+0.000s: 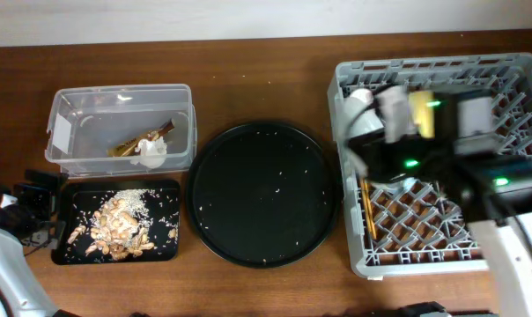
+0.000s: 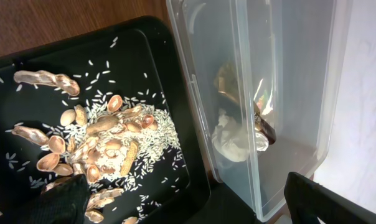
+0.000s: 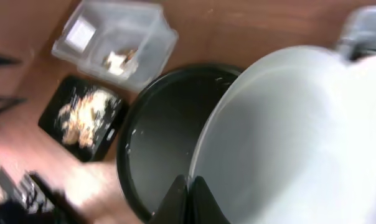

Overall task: Sort waste into correct bins and load items into the dishwasher rack
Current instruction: 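Stand the white plate upright in the rack and release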

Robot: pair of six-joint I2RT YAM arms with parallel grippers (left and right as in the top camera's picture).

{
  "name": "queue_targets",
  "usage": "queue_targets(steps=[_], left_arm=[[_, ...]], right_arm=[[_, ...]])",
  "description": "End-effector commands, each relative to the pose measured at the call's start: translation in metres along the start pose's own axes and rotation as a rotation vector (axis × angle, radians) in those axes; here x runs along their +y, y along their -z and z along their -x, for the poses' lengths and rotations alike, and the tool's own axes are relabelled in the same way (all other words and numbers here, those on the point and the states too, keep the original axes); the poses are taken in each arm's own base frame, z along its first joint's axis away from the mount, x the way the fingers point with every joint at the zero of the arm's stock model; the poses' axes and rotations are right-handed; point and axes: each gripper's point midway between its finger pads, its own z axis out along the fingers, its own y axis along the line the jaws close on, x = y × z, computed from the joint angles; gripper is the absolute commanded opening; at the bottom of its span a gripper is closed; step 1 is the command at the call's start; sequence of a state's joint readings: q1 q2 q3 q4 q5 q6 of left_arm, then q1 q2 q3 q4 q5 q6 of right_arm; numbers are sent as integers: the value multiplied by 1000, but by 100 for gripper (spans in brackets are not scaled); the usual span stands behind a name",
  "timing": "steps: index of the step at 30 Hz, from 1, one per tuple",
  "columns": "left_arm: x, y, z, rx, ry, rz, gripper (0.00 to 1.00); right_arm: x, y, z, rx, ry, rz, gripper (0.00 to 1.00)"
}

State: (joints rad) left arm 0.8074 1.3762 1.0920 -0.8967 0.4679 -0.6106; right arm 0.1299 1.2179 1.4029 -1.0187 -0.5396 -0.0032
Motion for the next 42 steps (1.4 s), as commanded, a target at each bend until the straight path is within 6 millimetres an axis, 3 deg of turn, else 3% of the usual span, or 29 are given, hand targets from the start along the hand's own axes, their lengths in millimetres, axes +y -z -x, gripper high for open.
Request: queue_targets(steps=[1, 5, 10, 15, 22, 27, 31, 32, 36, 37, 39, 40, 41, 42], left_arm=[[-5, 7, 3, -21, -5, -16, 99], [-5, 7, 3, -21, -5, -16, 99], [-6, 7, 4, -21, -6, -16, 99], [-5, 7, 3, -21, -5, -16, 99], [-5, 7, 3, -21, -5, -16, 99], [-5, 7, 3, -21, -5, -16, 99], [-5, 7, 3, -21, -5, -16, 100], [-5, 7, 3, -21, -5, -16, 99], [-5, 7, 3, -21, -5, -16, 99], [-5, 7, 3, -21, -5, -16, 99], [-5, 7, 3, -21, -5, -16, 99], [-5, 7, 3, -21, -5, -16, 99], [-5, 7, 3, -21, -5, -16, 99], [-5, 7, 3, -21, -5, -16, 99]], right_arm=[[-15, 31, 15, -104, -33, 146, 4], [-62, 44, 29, -201, -109, 227, 4], [-126, 13, 51, -270, -111, 299, 4], [-160, -6, 64, -301, -104, 250, 4], [-206, -15, 50, -243, -349, 10, 4], [-227, -16, 42, -231, -471, -104, 4], [-227, -16, 41, -229, -473, -111, 29], [-227, -16, 41, -229, -473, -110, 47], [-225, -15, 45, -239, -461, -95, 57], [-209, -13, 51, -250, -419, -11, 59], [-180, -5, 64, -278, -305, 95, 79], [-176, -2, 67, -283, -293, 81, 84], [-177, 4, 67, -283, -285, -7, 100], [-180, 11, 64, -278, -283, -121, 98]])
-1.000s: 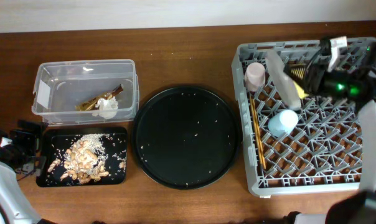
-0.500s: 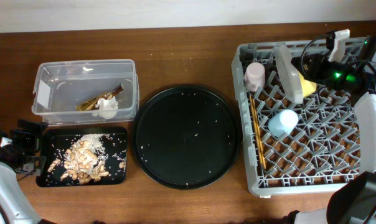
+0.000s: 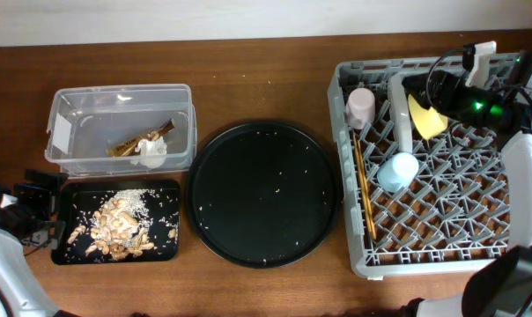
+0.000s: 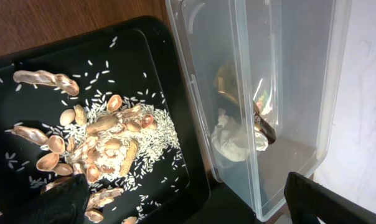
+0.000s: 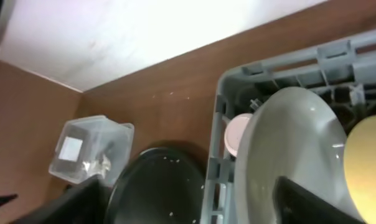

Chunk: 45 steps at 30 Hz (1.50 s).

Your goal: Sort waste into correct bins and load items into the dishwasher rack

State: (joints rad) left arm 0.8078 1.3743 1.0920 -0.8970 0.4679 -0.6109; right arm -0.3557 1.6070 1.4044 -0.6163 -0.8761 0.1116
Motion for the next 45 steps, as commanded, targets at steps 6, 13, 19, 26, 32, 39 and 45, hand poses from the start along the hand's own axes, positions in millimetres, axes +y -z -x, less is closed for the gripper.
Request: queue_targets(steps=[6, 13, 19, 26, 32, 39, 45], left_arm=[[-5, 7, 3, -19, -5, -15, 99], [-5, 7, 3, -19, -5, -15, 99], [-5, 7, 3, -19, -5, -15, 100], [-5, 7, 3, -19, -5, -15, 99], [-5, 7, 3, -19, -5, -15, 99], [-5, 7, 3, -19, -5, -15, 99], [-5, 7, 3, -19, -5, -15, 99]], right_arm=[[11, 84, -1, -118, 171, -651, 98], [0, 76, -7, -76, 150, -659, 98], [-2, 73, -7, -68, 147, -661, 98], [10, 83, -5, -102, 165, -653, 98], [102, 140, -4, -312, 318, -546, 98], [220, 210, -59, -508, 541, -237, 98], [195, 219, -106, -531, 546, -245, 99]])
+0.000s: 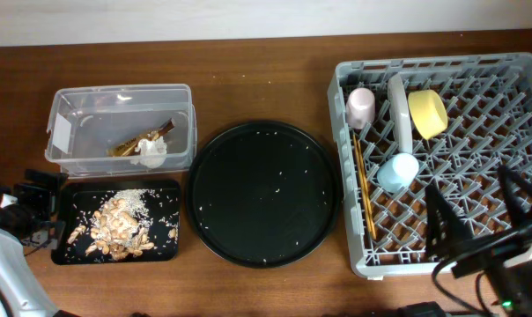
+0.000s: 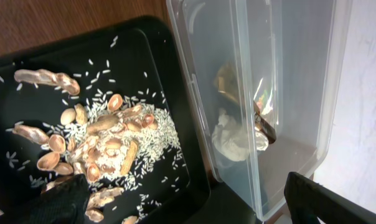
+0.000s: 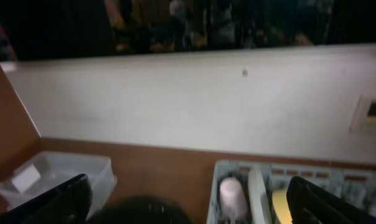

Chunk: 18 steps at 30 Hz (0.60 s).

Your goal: Sort waste into correct bins and load items into the dishwasher rack

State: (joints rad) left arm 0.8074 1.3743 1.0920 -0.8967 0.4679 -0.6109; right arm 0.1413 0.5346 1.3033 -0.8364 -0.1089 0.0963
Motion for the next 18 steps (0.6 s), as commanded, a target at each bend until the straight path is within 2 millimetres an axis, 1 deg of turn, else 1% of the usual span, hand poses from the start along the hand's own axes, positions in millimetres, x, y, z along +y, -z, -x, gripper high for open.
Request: queue_targets(steps=[1, 2, 3, 5, 7, 8, 9, 10, 11, 12, 14, 16, 18], left_arm=[[-5, 7, 3, -19, -5, -15, 99], [-5, 7, 3, -19, -5, -15, 99], [-5, 7, 3, -19, -5, -15, 99], [-5, 7, 3, -19, -5, -15, 99], [-5, 7, 3, -19, -5, -15, 99], [-5, 7, 3, -19, -5, -15, 99], [-5, 7, 3, -19, -5, -15, 99], [-5, 7, 3, -19, -5, -15, 100], [-5, 7, 3, -19, -5, -15, 99], [-5, 7, 3, -19, -5, -15, 99], [-5, 7, 3, -19, -5, -15, 99], [-5, 7, 3, -19, -5, -15, 99], [-5, 7, 3, -19, -5, -15, 99]], right_arm=[[-15, -2, -47, 56, 10, -63, 98], [-22, -5, -65, 59, 10, -95, 98], [-25, -9, -82, 58, 11, -96, 98], [-28, -17, -101, 29, 12, -97, 98], [-32, -32, -128, -49, 16, -90, 98], [-33, -38, -138, -74, 18, -87, 98], [-36, -48, -154, -116, 20, -83, 98], [-38, -55, -166, -138, 21, -82, 98], [-39, -59, -174, -152, 22, -82, 98], [-43, -65, -187, -165, 22, -88, 98], [-51, -77, -214, -148, 21, -107, 98], [-59, -84, -239, -106, 18, -129, 98], [-68, -89, -270, -37, 12, -157, 98]])
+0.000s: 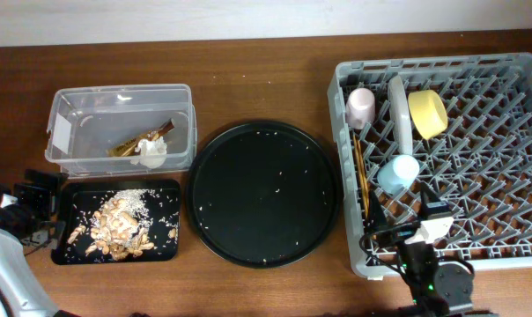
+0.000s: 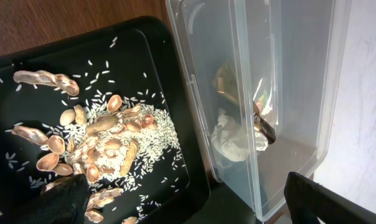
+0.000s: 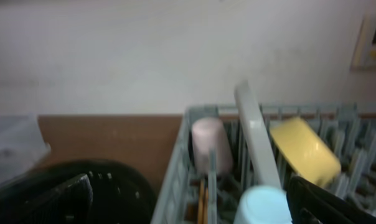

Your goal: Sort waste into correct bins and load items into the dishwasher rack

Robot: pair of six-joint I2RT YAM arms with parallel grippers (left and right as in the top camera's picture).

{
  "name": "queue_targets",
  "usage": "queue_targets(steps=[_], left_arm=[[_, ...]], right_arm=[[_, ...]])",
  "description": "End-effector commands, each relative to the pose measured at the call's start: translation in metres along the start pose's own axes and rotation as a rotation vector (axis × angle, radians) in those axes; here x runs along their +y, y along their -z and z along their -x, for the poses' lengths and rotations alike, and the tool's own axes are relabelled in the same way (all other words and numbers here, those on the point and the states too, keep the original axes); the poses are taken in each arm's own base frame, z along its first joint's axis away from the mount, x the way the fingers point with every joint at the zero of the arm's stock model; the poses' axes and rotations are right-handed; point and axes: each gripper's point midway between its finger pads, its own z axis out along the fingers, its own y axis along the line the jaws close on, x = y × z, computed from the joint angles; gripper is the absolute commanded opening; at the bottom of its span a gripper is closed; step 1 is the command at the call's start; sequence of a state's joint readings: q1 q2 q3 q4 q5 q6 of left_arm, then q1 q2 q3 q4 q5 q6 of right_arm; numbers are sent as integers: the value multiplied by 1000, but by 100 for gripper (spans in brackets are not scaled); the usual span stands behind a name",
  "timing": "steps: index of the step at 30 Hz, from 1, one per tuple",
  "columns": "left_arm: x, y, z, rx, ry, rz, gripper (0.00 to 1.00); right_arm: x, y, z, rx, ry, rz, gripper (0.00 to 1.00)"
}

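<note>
The grey dishwasher rack (image 1: pixel 513 224) holds a pink cup (image 1: pixel 360 107), an upright white plate (image 1: pixel 400 114), a yellow bowl (image 1: pixel 427 113), a light blue cup (image 1: pixel 397 173) and chopsticks (image 1: pixel 363 189). My right gripper (image 1: pixel 409 222) hangs open and empty at the rack's front edge; its wrist view looks along the rack at the pink cup (image 3: pixel 210 146), plate (image 3: pixel 256 143) and bowl (image 3: pixel 303 152). My left gripper (image 1: pixel 28 211) is open and empty at the table's left edge, beside the black tray (image 2: pixel 26 43) of peanut shells and rice (image 2: pixel 107 134).
A clear plastic bin (image 1: pixel 63 99) with wrappers and a crumpled tissue (image 1: pixel 150 148) stands behind the black tray. A large round black tray (image 1: pixel 264 194) with a few rice grains lies in the middle of the brown table.
My right arm has shifted from the rack's front right to its front left edge, and its camera now looks closely into the rack. The left arm has not moved.
My right gripper was shut on the white plate above the rack's left part. Then the plate stood upright in the rack and the gripper was open at the rack's far right. After that the arm was at the rack's front, where it is now.
</note>
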State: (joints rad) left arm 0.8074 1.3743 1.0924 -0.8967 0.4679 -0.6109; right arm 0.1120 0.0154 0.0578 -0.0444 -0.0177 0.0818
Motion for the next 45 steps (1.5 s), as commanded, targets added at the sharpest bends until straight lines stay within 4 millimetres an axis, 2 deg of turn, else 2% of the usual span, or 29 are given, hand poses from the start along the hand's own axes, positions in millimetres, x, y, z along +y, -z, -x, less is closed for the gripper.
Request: queue_targets(steps=[1, 6, 10, 16, 36, 39, 41, 45], left_arm=[[-5, 7, 3, -19, -5, -15, 99], [-5, 7, 3, -19, -5, -15, 99], [-5, 7, 3, -19, -5, -15, 99], [-5, 7, 3, -19, -5, -15, 99], [-4, 6, 3, -18, -4, -13, 99], [-19, 5, -13, -1, -68, -29, 99], [-39, 9, -34, 14, -153, -62, 99], [-87, 21, -107, 92, -402, -166, 99]], right_arm=[[-13, -2, -30, 71, 7, -52, 98], [-15, -2, -30, 78, 315, -44, 98], [-15, -2, -30, 77, 296, -44, 99], [-29, 0, -29, 71, 119, -129, 98], [-28, -1, -29, 72, 119, -118, 98], [-28, -1, -29, 72, 119, -118, 98], [-28, -1, -29, 72, 119, -118, 98], [-28, -1, -29, 72, 119, -118, 98]])
